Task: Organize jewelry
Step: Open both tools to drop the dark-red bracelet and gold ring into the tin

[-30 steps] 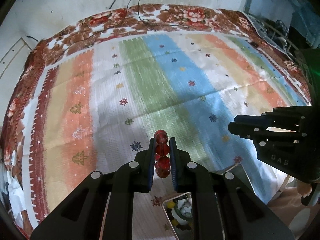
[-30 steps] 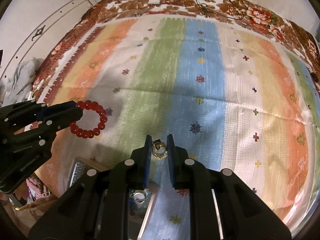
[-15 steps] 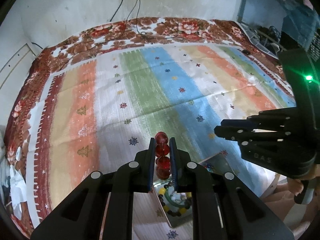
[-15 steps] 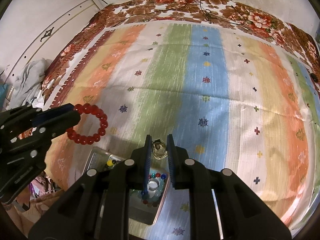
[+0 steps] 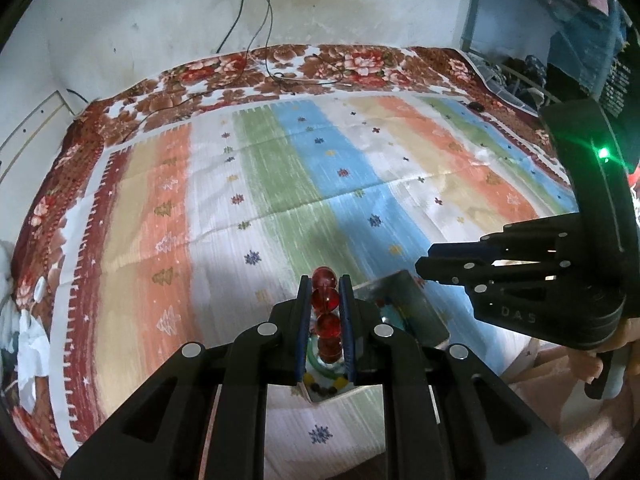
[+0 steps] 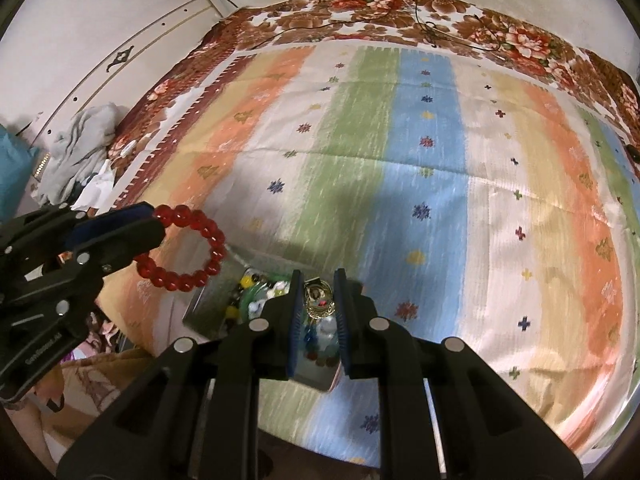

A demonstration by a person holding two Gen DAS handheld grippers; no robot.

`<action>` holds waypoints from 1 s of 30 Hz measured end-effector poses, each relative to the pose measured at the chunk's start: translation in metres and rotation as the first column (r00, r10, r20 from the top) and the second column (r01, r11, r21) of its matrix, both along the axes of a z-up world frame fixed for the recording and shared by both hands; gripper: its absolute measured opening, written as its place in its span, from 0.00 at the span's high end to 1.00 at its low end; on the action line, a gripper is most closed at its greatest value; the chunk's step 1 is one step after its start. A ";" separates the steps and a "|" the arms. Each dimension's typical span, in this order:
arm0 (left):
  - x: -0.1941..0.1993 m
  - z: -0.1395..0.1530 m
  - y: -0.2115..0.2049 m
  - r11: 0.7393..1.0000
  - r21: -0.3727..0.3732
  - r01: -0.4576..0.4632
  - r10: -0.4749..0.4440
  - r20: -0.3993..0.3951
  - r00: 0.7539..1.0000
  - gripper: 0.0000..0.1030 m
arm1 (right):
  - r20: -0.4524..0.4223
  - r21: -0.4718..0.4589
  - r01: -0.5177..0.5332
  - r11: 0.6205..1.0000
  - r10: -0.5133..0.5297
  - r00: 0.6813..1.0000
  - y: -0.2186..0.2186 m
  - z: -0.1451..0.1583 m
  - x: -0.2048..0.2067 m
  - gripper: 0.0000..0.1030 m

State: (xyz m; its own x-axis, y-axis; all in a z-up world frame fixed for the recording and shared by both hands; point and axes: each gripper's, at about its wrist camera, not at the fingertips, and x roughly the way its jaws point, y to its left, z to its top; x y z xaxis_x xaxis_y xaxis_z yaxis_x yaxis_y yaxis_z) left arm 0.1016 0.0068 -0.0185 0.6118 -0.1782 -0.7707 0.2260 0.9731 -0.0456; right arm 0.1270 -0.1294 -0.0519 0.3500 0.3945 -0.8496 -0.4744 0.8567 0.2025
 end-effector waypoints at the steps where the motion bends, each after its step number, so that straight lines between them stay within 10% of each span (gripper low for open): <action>1: -0.002 -0.001 -0.001 1.000 -0.001 0.002 -0.002 -0.002 1.000 0.87 | -0.002 0.005 -0.002 1.000 0.002 1.000 0.000 0.000 -0.003 0.84; 15: -0.005 -0.008 -0.005 1.000 0.011 0.002 -0.002 -0.018 1.000 0.87 | -0.001 -0.003 -0.006 1.000 0.006 1.000 0.002 -0.003 -0.008 0.83; 17: -0.003 -0.011 -0.003 1.000 0.011 -0.005 0.005 -0.024 1.000 0.87 | -0.001 -0.009 0.020 1.000 -0.020 1.000 -0.002 -0.004 -0.004 0.73; 19: -0.001 -0.010 -0.001 1.000 0.012 -0.009 0.010 -0.016 1.000 0.81 | 0.007 -0.001 0.046 0.999 -0.046 0.999 -0.009 -0.002 -0.001 0.42; 21: 0.000 -0.010 0.004 1.000 0.003 -0.018 0.018 -0.015 1.000 0.66 | 0.008 0.017 0.063 0.998 -0.063 0.998 -0.016 0.000 0.001 0.39; 30: -0.001 -0.011 0.007 1.000 0.006 -0.013 0.013 -0.019 1.000 0.53 | 0.021 0.040 0.074 0.996 -0.075 0.997 -0.028 0.004 0.002 0.21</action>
State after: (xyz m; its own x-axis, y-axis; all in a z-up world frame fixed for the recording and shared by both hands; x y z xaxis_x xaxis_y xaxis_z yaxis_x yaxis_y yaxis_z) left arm 0.1003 0.0137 -0.0296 0.5991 -0.1654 -0.7834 0.2124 0.9762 -0.0437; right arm 0.1286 -0.1571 -0.0478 0.3984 0.3998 -0.8255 -0.4143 0.8814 0.2270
